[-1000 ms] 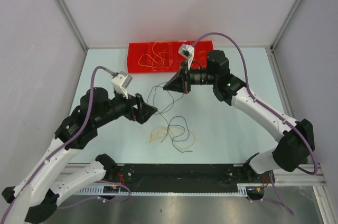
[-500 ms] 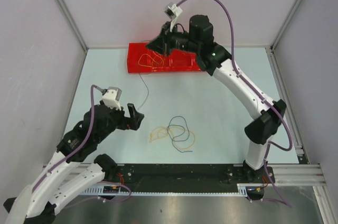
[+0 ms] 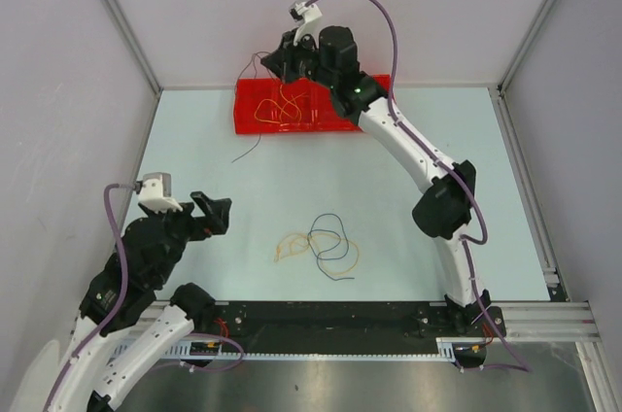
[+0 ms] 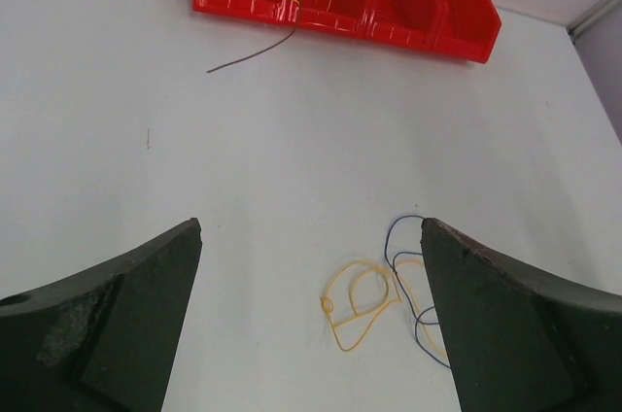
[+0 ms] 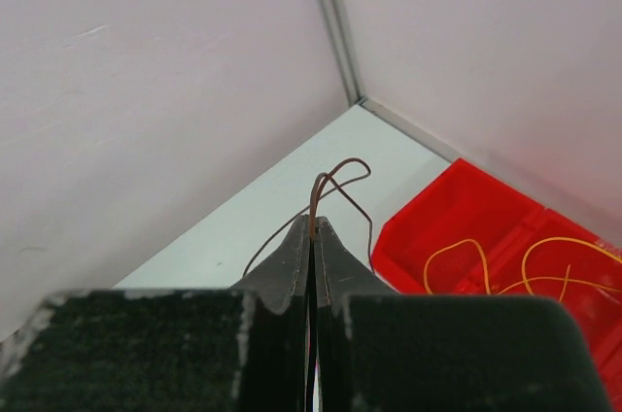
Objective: Untangle the cables
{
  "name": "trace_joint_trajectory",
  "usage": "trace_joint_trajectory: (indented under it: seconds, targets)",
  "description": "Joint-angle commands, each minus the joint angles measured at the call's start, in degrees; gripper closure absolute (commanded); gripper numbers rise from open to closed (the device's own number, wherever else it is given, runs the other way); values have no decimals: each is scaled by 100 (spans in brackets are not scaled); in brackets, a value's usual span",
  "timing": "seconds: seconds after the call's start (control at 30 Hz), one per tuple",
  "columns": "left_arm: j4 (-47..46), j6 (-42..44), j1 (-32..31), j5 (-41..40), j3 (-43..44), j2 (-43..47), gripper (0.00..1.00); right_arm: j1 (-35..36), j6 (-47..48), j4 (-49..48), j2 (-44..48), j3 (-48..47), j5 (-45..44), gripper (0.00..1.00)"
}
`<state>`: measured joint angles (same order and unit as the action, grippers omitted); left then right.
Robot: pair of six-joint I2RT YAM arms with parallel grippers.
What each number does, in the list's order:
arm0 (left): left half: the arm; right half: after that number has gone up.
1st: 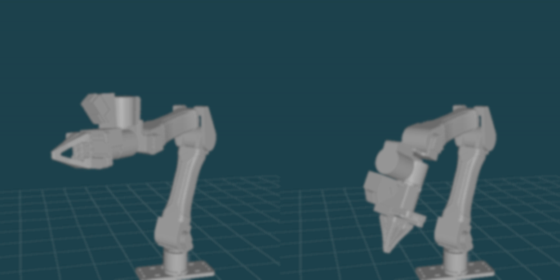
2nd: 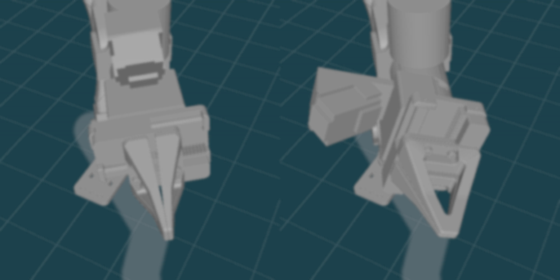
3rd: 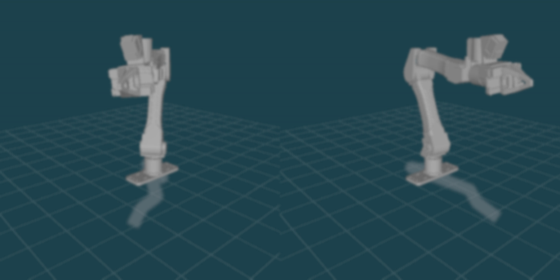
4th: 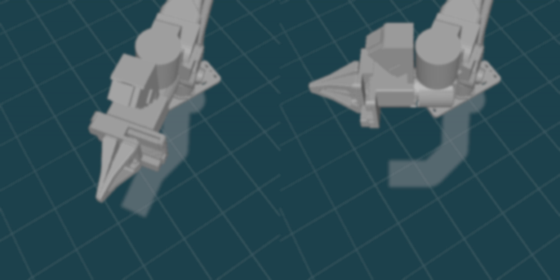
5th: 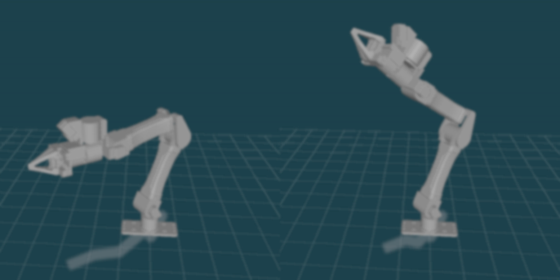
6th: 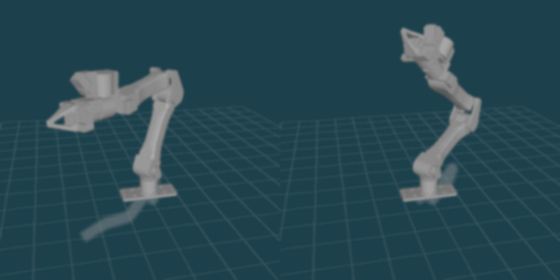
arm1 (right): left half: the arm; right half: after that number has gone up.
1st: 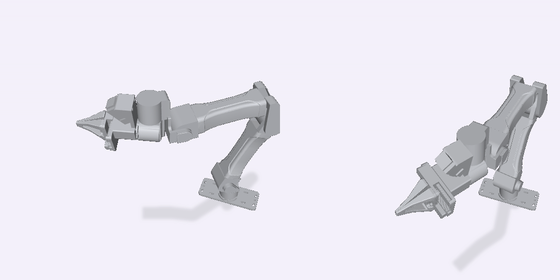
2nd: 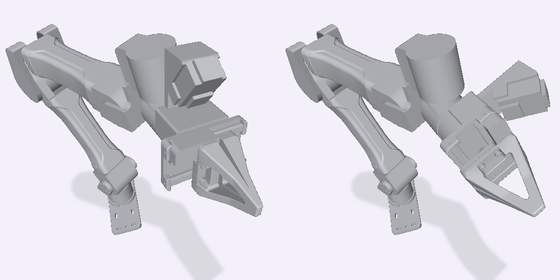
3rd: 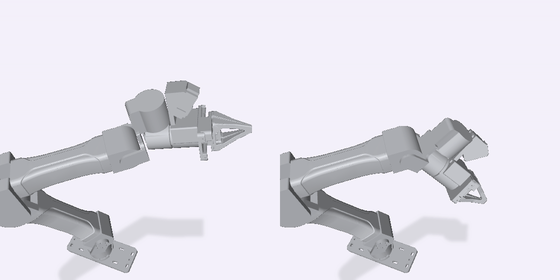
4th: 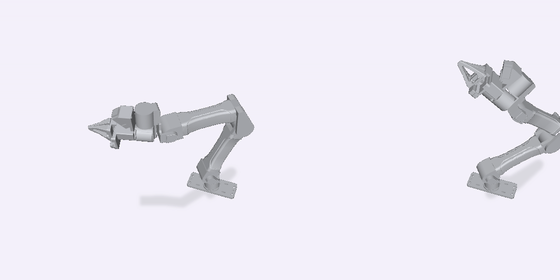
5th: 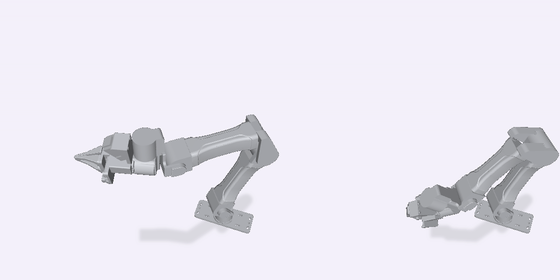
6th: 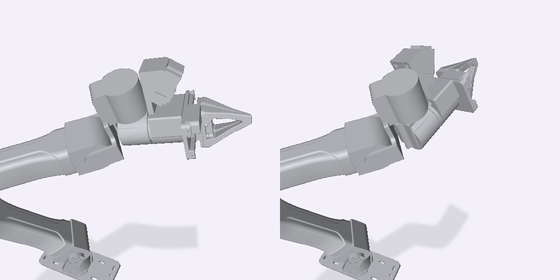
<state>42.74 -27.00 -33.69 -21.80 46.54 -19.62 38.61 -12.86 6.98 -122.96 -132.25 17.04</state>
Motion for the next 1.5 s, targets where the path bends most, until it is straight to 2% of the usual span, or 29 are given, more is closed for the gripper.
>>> trace_joint_trajectory:
  seconds: [0.0,0.33,0.57,0.8,0.87,1.2,1.47]
  targets:
    - [-82,-112,135,-202,-23,160,0,15,284,-1057,-324,-450,-727,100]
    - [-82,-77,390,-17,-5,-148,1,41,758,-1884,-1089,-1022,-1281,100]
    - [-108,-59,477,18,-23,-174,2,41,1154,-2806,-1652,-1374,-1616,100]
    - [-117,-33,574,62,-23,-262,3,138,1698,-3291,-2276,-1735,-1704,100]
    - [-117,-33,618,80,-23,-271,4,147,1796,-3431,-2434,-1813,-1958,100]
    - [-178,28,759,211,-31,-367,5,50,1594,-4319,-2927,-2024,-2047,100]
    - [-187,55,820,255,-40,-429,5,41,1471,-4434,-3384,-2069,-1959,100]
